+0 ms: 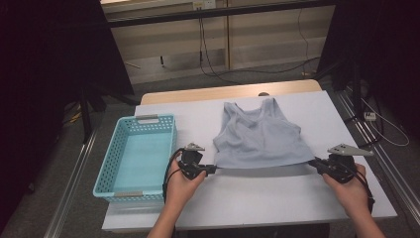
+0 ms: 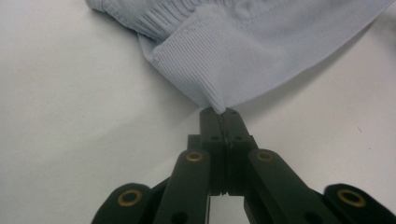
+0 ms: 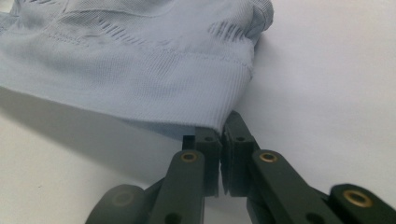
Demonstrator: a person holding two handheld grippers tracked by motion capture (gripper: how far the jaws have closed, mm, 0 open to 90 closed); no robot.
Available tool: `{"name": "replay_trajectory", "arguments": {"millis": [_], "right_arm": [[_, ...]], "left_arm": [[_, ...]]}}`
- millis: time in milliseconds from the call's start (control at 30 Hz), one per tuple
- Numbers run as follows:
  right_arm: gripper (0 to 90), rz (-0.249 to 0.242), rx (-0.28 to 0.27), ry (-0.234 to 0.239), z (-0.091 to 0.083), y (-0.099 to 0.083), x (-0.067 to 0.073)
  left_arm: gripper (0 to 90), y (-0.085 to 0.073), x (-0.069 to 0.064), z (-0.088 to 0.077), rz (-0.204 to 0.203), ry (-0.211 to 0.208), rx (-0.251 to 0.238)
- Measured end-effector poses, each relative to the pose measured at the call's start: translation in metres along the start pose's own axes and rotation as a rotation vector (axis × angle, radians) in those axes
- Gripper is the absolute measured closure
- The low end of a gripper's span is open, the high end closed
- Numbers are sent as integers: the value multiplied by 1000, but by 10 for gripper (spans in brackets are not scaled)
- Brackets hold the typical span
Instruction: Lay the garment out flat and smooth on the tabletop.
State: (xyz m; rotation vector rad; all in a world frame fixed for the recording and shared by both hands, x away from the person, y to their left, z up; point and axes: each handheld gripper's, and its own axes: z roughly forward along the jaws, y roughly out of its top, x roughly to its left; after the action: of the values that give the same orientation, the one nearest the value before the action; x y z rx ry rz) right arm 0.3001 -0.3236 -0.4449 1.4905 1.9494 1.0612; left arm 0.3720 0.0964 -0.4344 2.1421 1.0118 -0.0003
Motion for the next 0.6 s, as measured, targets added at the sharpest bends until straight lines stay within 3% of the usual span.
{"name": "replay_trajectory", "arguments": {"millis": [133,267,400,467,600], "right_arm": [[765,-3,1,12,1,1,2],[594,-7,-4,21,1,1,3],[510,-8,-15,34,2,1,5],[489,-15,-21,43,1,1,7],[446,-16,-36,41,-3,2,7]], "left_arm": [[880,0,2,0,0,2,-15],[716,4,5,-7,-6,-6,-64],[563,9,8,-7,-14,10,-99],[555,11,8,-3,-18,1,-94],[482,15,10,9,-10,27,-96]]}}
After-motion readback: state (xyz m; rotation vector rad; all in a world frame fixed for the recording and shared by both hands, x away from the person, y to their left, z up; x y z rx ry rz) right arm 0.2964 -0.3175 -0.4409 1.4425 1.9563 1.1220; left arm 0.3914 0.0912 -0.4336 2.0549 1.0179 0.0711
